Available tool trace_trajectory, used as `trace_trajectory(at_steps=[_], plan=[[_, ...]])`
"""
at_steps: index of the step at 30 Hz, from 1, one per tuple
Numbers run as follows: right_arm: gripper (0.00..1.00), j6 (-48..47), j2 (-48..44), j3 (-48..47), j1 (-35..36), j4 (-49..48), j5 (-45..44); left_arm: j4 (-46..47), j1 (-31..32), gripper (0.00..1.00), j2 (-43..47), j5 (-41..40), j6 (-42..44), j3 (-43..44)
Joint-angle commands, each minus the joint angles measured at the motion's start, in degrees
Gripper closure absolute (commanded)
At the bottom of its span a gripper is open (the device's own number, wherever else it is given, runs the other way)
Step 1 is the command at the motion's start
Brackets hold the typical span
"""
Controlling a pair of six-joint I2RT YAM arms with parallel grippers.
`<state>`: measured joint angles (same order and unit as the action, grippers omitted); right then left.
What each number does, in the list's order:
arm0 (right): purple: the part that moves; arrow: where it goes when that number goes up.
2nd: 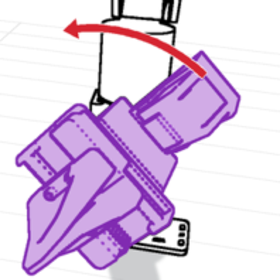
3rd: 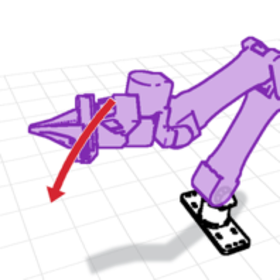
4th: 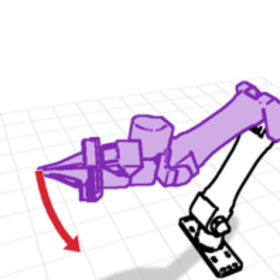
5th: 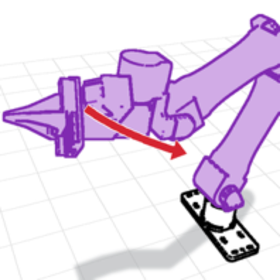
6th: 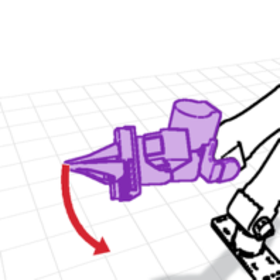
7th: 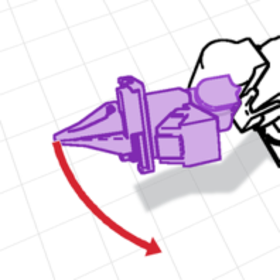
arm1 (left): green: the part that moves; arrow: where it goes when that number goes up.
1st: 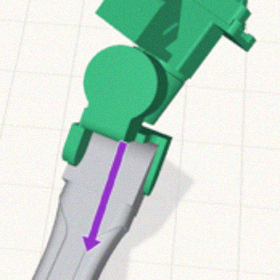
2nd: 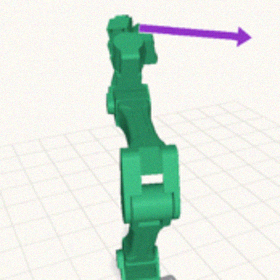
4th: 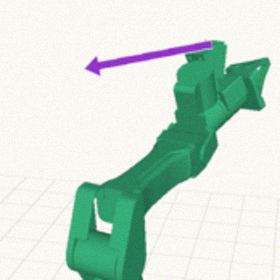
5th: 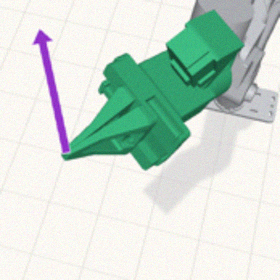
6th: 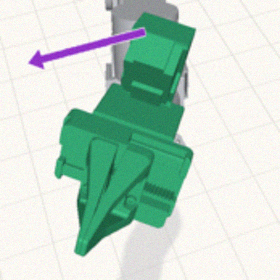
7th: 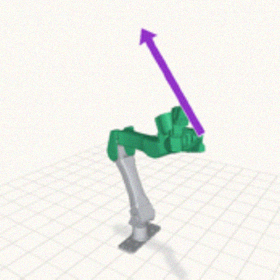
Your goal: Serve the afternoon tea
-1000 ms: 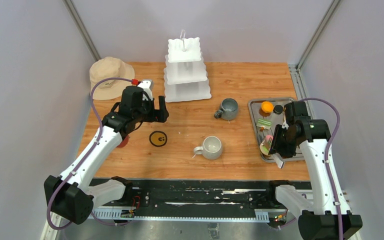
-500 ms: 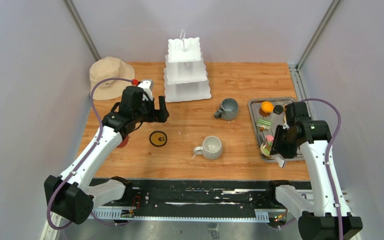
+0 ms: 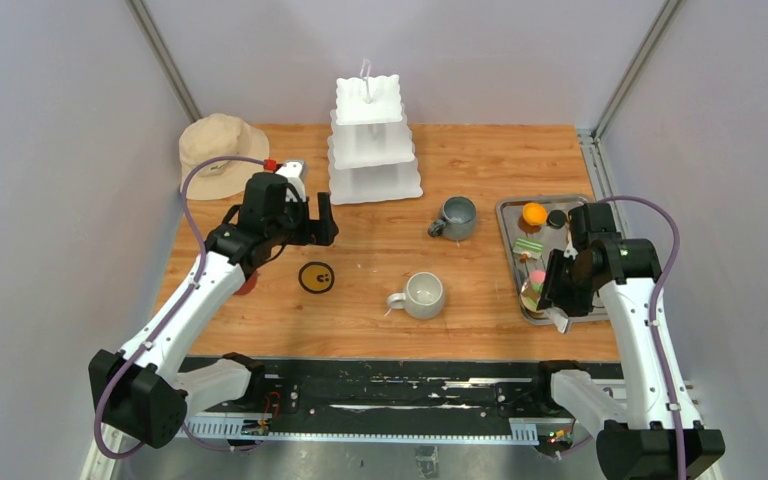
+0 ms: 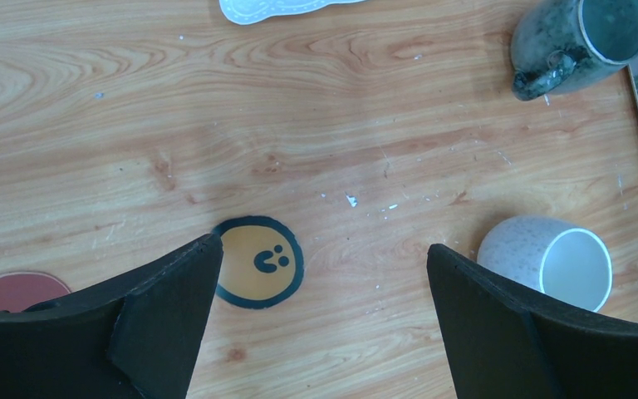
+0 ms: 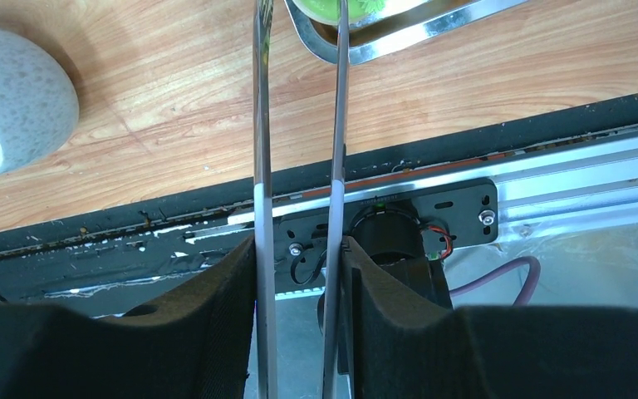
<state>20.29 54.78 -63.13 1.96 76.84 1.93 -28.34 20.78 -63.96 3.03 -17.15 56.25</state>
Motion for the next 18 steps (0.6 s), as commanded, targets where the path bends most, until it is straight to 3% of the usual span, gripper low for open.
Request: trace_trajectory(at_steps=[1, 7, 11, 16, 18], plan=[[0.61, -0.96, 0.63, 0.62, 0.42, 0.0, 1.16, 1.49, 0.27, 0.02, 0.23, 0.34, 0.05, -0.7], [0.62, -0.95, 1.13, 2.24, 0.51, -0.66, 1.75, 1.35, 0.34, 0.02, 0.81, 0.01, 0.01, -1.21], [0.74, -0.83, 1.19, 1.7, 0.68, -0.02, 1.61, 1.36, 0.36, 0.02, 1.06, -0.04, -0.08, -1.27], [0.96, -0.95, 1.2, -0.26, 0.77, 1.16, 1.04, 1.35, 0.33, 0.02, 1.03, 0.04, 0.05, -0.9], [0.99, -0.91, 1.07, -1.66, 0.77, 1.65, 0.3, 1.35, 0.32, 0.02, 0.94, -0.01, 0.01, -0.73]])
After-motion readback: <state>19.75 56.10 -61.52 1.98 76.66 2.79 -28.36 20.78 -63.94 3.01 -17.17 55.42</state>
